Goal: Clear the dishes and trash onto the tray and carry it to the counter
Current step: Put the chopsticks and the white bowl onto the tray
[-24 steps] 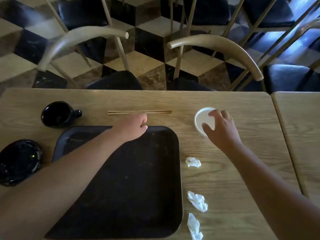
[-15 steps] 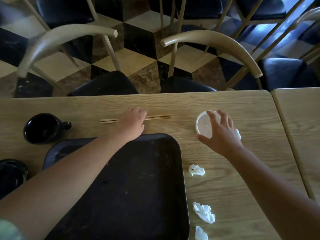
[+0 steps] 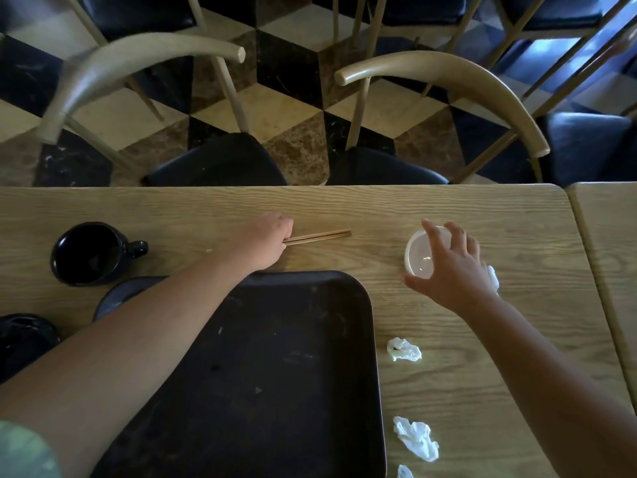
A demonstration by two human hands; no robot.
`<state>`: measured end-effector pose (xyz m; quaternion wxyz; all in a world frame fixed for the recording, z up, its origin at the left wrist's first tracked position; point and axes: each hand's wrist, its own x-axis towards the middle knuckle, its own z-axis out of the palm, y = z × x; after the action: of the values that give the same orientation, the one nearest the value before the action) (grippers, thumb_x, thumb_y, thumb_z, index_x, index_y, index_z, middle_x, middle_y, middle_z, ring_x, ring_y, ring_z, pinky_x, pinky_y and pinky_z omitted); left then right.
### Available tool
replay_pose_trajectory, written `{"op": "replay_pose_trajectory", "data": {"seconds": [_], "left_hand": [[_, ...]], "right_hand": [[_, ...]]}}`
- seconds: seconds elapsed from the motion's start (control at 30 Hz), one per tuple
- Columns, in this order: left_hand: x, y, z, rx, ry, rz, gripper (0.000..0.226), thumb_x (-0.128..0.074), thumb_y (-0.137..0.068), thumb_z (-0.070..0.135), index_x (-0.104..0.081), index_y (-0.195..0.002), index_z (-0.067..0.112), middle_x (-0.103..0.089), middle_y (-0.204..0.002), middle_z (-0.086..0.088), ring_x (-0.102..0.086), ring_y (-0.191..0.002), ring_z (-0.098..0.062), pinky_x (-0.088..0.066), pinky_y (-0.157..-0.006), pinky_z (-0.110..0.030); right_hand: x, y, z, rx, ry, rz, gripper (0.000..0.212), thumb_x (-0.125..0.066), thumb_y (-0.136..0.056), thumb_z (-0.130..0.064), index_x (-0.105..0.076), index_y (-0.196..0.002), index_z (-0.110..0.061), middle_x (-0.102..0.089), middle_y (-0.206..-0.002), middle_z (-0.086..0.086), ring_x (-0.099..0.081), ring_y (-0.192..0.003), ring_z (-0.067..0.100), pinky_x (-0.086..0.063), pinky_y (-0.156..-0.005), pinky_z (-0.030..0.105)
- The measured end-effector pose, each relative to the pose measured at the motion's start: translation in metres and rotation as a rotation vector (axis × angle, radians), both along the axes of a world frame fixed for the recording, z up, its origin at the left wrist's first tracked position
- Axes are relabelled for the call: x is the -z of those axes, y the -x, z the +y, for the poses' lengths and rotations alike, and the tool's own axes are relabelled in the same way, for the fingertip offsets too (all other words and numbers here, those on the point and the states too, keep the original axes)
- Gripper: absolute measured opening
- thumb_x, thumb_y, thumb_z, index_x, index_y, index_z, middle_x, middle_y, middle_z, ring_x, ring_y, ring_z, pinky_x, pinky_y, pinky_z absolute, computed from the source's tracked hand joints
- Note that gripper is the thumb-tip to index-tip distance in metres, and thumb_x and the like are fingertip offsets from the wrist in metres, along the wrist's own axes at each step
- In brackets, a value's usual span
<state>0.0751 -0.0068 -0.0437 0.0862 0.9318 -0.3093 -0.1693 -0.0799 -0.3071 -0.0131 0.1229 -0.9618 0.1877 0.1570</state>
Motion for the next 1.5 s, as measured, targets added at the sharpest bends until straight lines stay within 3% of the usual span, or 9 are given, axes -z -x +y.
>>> {"op": "replay_pose_trajectory", "data": {"seconds": [0.33, 0.67, 0.87, 1.0, 1.07, 1.2, 1.43, 1.5], "left_hand": [[-0.001, 0.003, -0.005, 0.002, -0.063, -0.037, 0.014, -0.065, -0.090, 0.015, -0.053, -0.093, 0.021, -0.054, -0.091, 0.004, -0.050, -0.078, -0.012, -0.040, -0.069, -0.025], [-0.005, 0.016, -0.012, 0.093, -0.179, -0.114, 0.041, -0.075, -0.077, 0.008, -0.038, -0.075, 0.027, -0.037, -0.072, 0.009, -0.036, -0.061, -0.010, -0.029, -0.057, -0.026], [-0.019, 0.023, -0.010, 0.018, -0.199, -0.121, 0.024, -0.070, -0.082, 0.005, -0.053, -0.087, 0.020, -0.049, -0.078, 0.004, -0.042, -0.064, -0.011, -0.036, -0.061, -0.027], [-0.046, 0.044, 0.001, 0.007, -0.214, -0.138, 0.030, -0.065, -0.086, 0.004, -0.040, -0.082, 0.021, -0.032, -0.066, 0.010, -0.033, -0.054, -0.005, -0.035, -0.057, -0.025], [-0.060, 0.062, 0.009, 0.016, -0.223, -0.147, 0.037, -0.064, -0.086, 0.003, -0.035, -0.074, 0.023, -0.032, -0.065, 0.009, -0.032, -0.052, -0.006, -0.027, -0.049, -0.020], [-0.076, 0.095, 0.027, -0.010, -0.192, -0.147, 0.041, -0.055, -0.088, 0.001, -0.027, -0.069, 0.025, -0.026, -0.069, 0.010, -0.027, -0.053, -0.006, -0.016, -0.046, -0.023], [-0.088, 0.148, 0.061, -0.076, -0.180, -0.139, 0.026, -0.054, -0.088, 0.004, -0.038, -0.081, 0.023, -0.036, -0.080, 0.007, -0.044, -0.074, -0.016, -0.039, -0.062, -0.031], [-0.091, 0.160, 0.068, -0.083, -0.186, -0.126, 0.026, -0.055, -0.089, 0.005, -0.037, -0.081, 0.023, -0.035, -0.081, 0.007, -0.041, -0.075, -0.015, -0.043, -0.064, -0.033]], "right_hand": [[-0.002, -0.002, 0.004, 0.019, 0.004, -0.005, 0.106, -0.080, -0.066, -0.055, -0.016, -0.148, -0.036, -0.017, -0.155, 0.011, -0.023, -0.139, 0.041, -0.039, -0.099, 0.065], [-0.003, -0.005, 0.006, 0.038, 0.021, 0.023, 0.106, -0.083, -0.064, -0.053, -0.019, -0.146, -0.035, -0.023, -0.149, 0.012, -0.030, -0.133, 0.041, -0.044, -0.092, 0.063], [-0.019, -0.007, -0.005, 0.063, -0.100, 0.032, 0.101, -0.084, -0.065, -0.053, -0.026, -0.145, -0.036, -0.032, -0.149, 0.013, -0.034, -0.132, 0.041, -0.045, -0.095, 0.061], [-0.042, 0.004, -0.009, 0.041, -0.118, 0.017, 0.100, -0.083, -0.064, -0.056, -0.028, -0.145, -0.037, -0.034, -0.147, 0.013, -0.035, -0.131, 0.041, -0.047, -0.094, 0.062], [-0.053, 0.012, -0.005, 0.015, -0.129, 0.007, 0.100, -0.082, -0.064, -0.056, -0.028, -0.145, -0.037, -0.034, -0.147, 0.013, -0.035, -0.131, 0.041, -0.047, -0.093, 0.062], [-0.070, 0.028, 0.006, -0.039, -0.116, -0.049, 0.102, -0.083, -0.063, -0.057, -0.028, -0.145, -0.036, -0.036, -0.147, 0.013, -0.036, -0.131, 0.041, -0.048, -0.093, 0.059], [-0.083, 0.055, 0.033, -0.089, -0.143, -0.108, 0.102, -0.083, -0.063, -0.057, -0.026, -0.144, -0.035, -0.034, -0.146, 0.013, -0.036, -0.130, 0.041, -0.048, -0.093, 0.060], [-0.085, 0.062, 0.043, -0.108, -0.160, -0.108, 0.102, -0.082, -0.063, -0.058, -0.027, -0.145, -0.034, -0.034, -0.146, 0.013, -0.036, -0.130, 0.041, -0.049, -0.093, 0.061]]}}
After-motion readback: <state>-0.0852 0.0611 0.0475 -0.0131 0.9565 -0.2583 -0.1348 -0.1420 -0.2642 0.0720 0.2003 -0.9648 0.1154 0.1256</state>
